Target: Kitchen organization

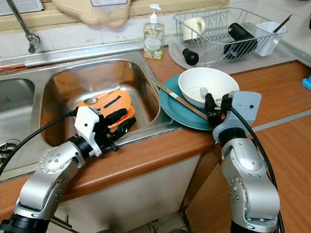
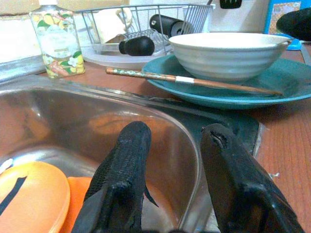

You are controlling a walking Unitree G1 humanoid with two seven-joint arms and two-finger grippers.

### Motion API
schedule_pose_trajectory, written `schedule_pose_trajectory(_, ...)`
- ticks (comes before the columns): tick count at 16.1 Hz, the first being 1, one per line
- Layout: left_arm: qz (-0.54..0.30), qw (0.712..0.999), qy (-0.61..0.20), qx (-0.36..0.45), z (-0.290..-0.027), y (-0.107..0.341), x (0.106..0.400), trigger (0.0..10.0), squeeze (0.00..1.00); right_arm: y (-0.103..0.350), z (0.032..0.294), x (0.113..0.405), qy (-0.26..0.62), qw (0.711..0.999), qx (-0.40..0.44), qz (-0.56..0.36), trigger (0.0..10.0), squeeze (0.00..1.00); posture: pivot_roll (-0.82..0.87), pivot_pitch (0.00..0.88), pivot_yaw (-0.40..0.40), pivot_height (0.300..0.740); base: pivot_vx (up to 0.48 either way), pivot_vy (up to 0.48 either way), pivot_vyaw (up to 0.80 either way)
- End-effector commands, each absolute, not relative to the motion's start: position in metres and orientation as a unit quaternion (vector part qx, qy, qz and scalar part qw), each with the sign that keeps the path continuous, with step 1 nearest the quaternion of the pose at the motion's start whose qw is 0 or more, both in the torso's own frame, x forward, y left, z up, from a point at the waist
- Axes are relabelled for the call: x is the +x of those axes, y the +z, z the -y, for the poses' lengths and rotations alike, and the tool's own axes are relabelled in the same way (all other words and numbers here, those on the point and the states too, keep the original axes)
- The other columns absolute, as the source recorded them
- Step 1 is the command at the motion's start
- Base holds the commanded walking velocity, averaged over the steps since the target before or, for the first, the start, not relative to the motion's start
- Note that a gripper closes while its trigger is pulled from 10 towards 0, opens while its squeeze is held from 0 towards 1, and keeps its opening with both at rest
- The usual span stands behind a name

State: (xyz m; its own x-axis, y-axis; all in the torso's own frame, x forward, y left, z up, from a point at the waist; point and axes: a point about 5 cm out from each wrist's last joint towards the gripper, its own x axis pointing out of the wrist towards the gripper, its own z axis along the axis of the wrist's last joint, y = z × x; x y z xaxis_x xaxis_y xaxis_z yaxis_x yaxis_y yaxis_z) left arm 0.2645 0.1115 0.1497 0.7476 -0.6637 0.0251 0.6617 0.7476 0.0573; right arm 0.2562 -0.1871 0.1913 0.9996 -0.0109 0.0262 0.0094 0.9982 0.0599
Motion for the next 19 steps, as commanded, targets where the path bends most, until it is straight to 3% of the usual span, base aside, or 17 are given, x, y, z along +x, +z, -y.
schedule_pose_trajectory(1,0.032,0.932,-0.36,0.033,-0.108,0.156,0.266,10.0,0.0,0.191,0.187,0.259,0.001,0.999,0.036,0.005,0.0,0.0,-0.18,0.0,0.034,0.74,0.0,0.0,0.0)
schedule_pose_trajectory(13,0.047,0.927,-0.368,0.063,-0.103,0.164,0.273,10.0,0.0,0.224,0.194,0.263,0.015,0.995,0.042,0.085,0.0,0.0,-0.19,0.0,0.038,0.74,0.0,0.0,0.0)
schedule_pose_trajectory(19,0.063,0.924,-0.369,0.077,-0.1,0.17,0.276,10.0,0.0,0.239,0.201,0.262,0.062,0.98,0.145,0.118,0.0,0.0,-0.19,0.0,0.038,0.74,0.0,0.0,0.0)
